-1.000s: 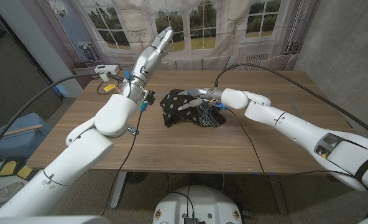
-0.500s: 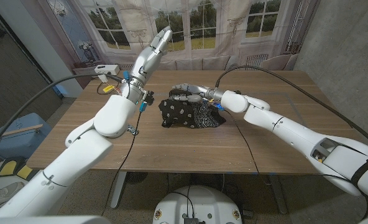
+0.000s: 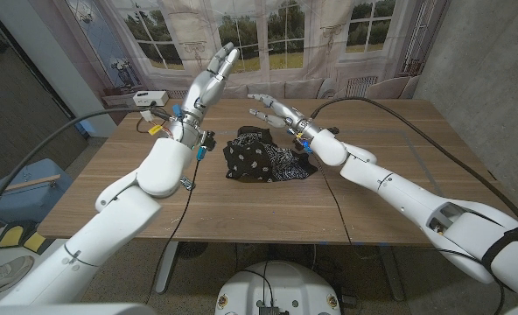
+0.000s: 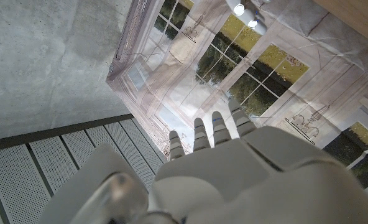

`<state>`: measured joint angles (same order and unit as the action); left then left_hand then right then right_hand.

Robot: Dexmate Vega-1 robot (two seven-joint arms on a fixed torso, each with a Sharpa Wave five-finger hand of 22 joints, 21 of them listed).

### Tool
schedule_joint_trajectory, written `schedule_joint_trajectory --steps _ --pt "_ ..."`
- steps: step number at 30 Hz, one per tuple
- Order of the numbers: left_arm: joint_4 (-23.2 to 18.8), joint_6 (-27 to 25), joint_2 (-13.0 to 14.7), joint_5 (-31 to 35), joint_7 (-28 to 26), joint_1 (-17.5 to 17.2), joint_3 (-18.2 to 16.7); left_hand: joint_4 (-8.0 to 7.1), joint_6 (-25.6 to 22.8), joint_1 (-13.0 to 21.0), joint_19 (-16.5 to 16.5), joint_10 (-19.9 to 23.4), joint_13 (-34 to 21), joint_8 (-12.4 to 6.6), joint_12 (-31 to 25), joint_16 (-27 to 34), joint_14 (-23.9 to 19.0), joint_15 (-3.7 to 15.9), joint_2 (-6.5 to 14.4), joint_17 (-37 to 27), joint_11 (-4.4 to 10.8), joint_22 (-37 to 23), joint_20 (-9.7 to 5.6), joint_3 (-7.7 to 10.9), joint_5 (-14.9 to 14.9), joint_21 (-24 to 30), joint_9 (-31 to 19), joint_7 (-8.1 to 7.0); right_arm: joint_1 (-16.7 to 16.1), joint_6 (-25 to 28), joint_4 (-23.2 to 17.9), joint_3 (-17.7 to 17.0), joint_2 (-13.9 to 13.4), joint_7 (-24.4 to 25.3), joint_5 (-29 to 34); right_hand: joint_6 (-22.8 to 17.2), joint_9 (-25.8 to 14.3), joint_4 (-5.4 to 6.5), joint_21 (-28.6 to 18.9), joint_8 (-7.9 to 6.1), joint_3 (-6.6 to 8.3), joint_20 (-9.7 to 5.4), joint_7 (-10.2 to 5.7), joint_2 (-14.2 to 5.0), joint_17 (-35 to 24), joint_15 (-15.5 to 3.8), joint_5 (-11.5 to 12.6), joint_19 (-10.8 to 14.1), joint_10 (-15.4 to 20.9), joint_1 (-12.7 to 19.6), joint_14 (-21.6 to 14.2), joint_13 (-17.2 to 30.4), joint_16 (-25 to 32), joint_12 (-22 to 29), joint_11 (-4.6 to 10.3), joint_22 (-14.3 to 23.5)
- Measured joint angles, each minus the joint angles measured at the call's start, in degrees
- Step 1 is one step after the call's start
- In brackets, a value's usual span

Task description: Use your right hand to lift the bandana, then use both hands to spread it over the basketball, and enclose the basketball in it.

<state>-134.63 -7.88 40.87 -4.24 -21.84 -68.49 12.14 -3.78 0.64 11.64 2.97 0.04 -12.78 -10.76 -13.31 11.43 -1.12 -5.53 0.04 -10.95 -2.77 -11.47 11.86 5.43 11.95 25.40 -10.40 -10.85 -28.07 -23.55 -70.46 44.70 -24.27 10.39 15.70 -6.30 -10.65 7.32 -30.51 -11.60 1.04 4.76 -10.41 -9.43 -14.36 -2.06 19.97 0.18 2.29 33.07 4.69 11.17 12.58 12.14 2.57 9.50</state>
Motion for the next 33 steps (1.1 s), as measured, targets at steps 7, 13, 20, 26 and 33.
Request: schedule_joint_trajectory --steps 7,13,20,26,33 --pt "1.09 -0.45 -0.23 0.17 -0.46 -0.34 -0.30 0.23 0.00 0.18 0.00 -0.72 0.28 0.00 0.00 -0.34 0.84 0.23 0.18 0.00 0.72 0.29 0.00 0.24 0.00 -0.40 0.00 0.00 0.49 -1.94 3.13 -1.43 2.02 2.30 -2.20 -2.35 0.00 -0.73 0.37 -0.11 0.73 1.08 2.35 -0.05 1.26 0.30 -1.83 3.30 2.29 -0.05 -2.80 0.01 0.44 0.45 -1.62 0.00" --pt "2.68 0.04 -0.51 -1.17 -0.44 -0.89 -1.17 0.48 -0.33 0.22 0.01 -0.72 0.28 -0.27 0.48 -0.34 1.33 0.10 0.23 0.00 0.72 0.29 0.00 -0.01 0.00 -0.62 0.00 -0.30 1.24 -3.53 5.32 -2.49 3.38 2.43 -5.61 -5.00 -0.10 -3.04 0.65 -0.49 2.56 2.30 4.18 0.59 2.39 1.94 -3.78 6.59 5.00 2.40 -6.45 0.01 1.21 0.82 -3.56 0.20" --pt "5.29 1.57 -0.72 -3.45 0.41 -1.26 -1.86 0.48 -0.97 0.45 0.23 -0.72 0.34 -0.27 0.48 -0.34 1.33 0.10 0.45 0.00 0.72 0.28 0.22 -0.01 0.00 -0.84 0.00 -0.52 1.94 -4.38 7.19 -3.64 4.51 1.23 -9.44 -5.59 -0.17 -3.74 0.65 -0.49 2.80 1.58 4.78 0.96 2.38 2.27 -4.69 8.55 6.03 2.77 -7.80 0.01 1.62 0.88 -4.59 0.26" --pt "8.39 3.46 -0.84 -5.89 1.73 -1.26 -1.99 0.65 -1.06 0.64 0.23 -0.72 0.54 -0.49 0.48 -0.34 1.32 0.10 0.64 0.00 0.72 0.28 0.22 0.17 0.00 -0.84 0.00 -0.61 2.27 -4.64 8.49 -4.74 5.33 -0.04 -12.83 -6.00 -0.16 -4.10 0.82 -0.48 3.16 0.57 5.19 1.11 2.38 2.24 -5.07 9.55 7.07 2.91 -8.79 0.17 1.63 0.88 -5.03 0.25" --pt "12.12 5.46 -0.82 -9.25 3.60 -0.87 -1.64 0.75 -1.05 0.68 0.44 -0.72 0.54 -0.48 0.48 -0.34 1.63 -0.21 0.68 0.30 0.71 0.28 0.00 0.28 0.00 -1.28 0.00 -0.61 2.35 -3.38 8.89 -6.26 5.64 0.25 -15.43 -6.62 -0.16 -4.11 1.08 -0.48 3.17 0.27 5.81 1.11 2.38 2.23 -5.57 9.86 7.37 2.91 -9.22 0.17 1.84 0.88 -5.33 0.25"
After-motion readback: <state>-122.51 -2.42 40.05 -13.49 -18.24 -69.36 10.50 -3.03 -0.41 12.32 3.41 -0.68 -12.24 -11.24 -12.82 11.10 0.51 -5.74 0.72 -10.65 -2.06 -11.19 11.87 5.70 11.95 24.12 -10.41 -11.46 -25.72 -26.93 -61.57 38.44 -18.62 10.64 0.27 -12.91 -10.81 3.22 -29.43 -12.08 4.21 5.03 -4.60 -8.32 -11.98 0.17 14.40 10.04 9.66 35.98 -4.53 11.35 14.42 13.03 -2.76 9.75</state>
